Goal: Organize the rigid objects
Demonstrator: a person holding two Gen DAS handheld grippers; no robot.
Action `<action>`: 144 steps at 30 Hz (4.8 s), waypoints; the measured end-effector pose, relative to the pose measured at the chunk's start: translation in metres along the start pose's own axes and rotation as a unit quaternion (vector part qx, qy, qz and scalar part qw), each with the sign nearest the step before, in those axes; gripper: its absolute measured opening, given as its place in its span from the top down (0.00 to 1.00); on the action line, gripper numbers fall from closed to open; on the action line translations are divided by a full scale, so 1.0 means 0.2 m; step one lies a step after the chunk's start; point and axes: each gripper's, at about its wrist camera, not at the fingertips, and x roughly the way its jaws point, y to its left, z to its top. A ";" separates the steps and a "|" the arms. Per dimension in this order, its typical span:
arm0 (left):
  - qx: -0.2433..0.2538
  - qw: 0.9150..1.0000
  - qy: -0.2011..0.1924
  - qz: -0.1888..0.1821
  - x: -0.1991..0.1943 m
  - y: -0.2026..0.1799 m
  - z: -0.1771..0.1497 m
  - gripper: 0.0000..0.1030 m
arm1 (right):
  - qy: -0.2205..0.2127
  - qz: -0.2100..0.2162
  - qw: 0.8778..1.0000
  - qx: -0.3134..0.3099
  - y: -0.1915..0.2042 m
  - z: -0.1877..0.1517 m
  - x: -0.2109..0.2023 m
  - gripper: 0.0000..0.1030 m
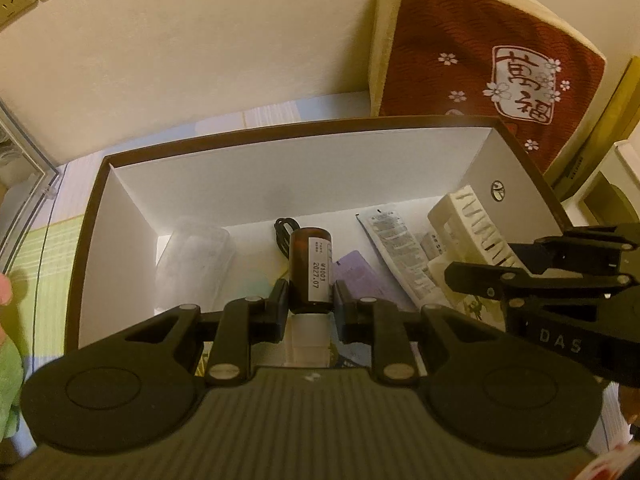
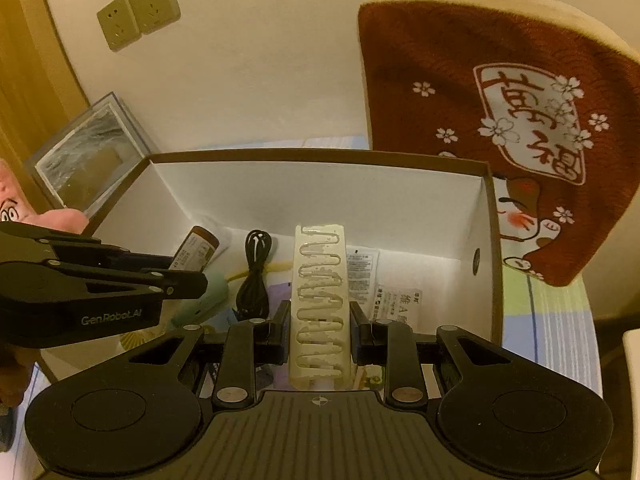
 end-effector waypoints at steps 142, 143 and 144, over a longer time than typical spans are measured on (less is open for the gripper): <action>-0.059 0.996 -0.061 0.024 -1.66 -0.41 -1.78 0.45 | -0.005 0.000 0.999 0.042 0.74 -1.48 -1.54 0.35; -0.058 0.996 -0.061 0.023 -1.66 -0.41 -1.78 0.45 | -0.006 0.000 0.999 0.042 0.74 -1.48 -1.54 0.35; -0.058 0.996 -0.061 0.024 -1.66 -0.41 -1.78 0.45 | -0.005 0.000 0.999 0.043 0.74 -1.48 -1.54 0.35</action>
